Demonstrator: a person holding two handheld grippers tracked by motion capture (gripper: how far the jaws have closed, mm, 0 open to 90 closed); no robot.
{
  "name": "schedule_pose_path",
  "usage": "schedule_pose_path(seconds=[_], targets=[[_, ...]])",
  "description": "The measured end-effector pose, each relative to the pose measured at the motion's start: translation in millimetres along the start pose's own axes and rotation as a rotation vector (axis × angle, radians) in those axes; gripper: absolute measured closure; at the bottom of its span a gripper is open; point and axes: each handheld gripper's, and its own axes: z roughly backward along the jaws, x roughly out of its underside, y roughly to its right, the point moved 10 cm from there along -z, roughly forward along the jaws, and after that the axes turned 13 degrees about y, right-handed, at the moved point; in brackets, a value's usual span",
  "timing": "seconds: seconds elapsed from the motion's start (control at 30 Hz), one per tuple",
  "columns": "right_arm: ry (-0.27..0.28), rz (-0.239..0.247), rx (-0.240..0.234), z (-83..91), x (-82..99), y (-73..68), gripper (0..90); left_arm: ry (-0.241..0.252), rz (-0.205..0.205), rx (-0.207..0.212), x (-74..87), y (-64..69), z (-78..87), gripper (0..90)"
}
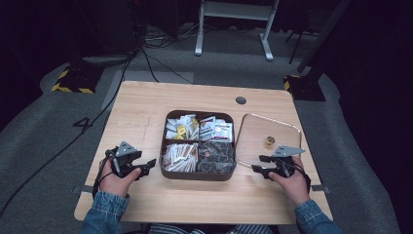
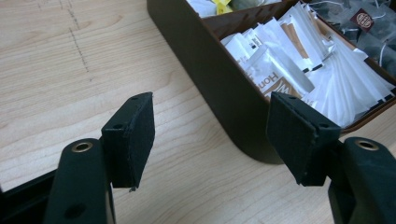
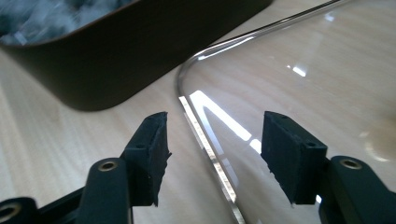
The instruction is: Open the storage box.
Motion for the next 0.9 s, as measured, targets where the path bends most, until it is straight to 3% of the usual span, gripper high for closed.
schedule_pose_path(seconds=[0.13, 0.37, 0.53, 0.6, 0.67, 0.9], targets=[[-0.034, 0.059, -0.045, -5.6, 6.5, -19.1, 44.9, -0.007, -0.014, 0.014, -2.3, 5.1, -5.3, 33.9], [-0.051, 0.098, -0.139, -11.5, 13.8, -44.3, 44.8, 0.007, -0.018, 0.013, -10.3, 11.4, -7.3, 30.3], [-0.06, 0.155, -0.124, -15.7, 17.2, -47.3, 42.1, 0.02, -0.028, 0.012, -13.9, 13.0, -7.9, 24.8], [-0.029, 0.148, -0.117, -18.7, 17.1, -48.6, 38.5, 0.028, -0.037, 0.017, -16.0, 14.4, -8.5, 24.4], [-0.03, 0.149, -0.116, -19.1, 17.0, -48.6, 38.4, 0.039, -0.023, 0.004, -19.6, 15.7, -10.2, 24.8], [-0.029, 0.151, -0.115, -19.3, 17.0, -48.6, 38.3, 0.034, -0.025, 0.029, -28.1, 26.2, -14.9, 26.5]])
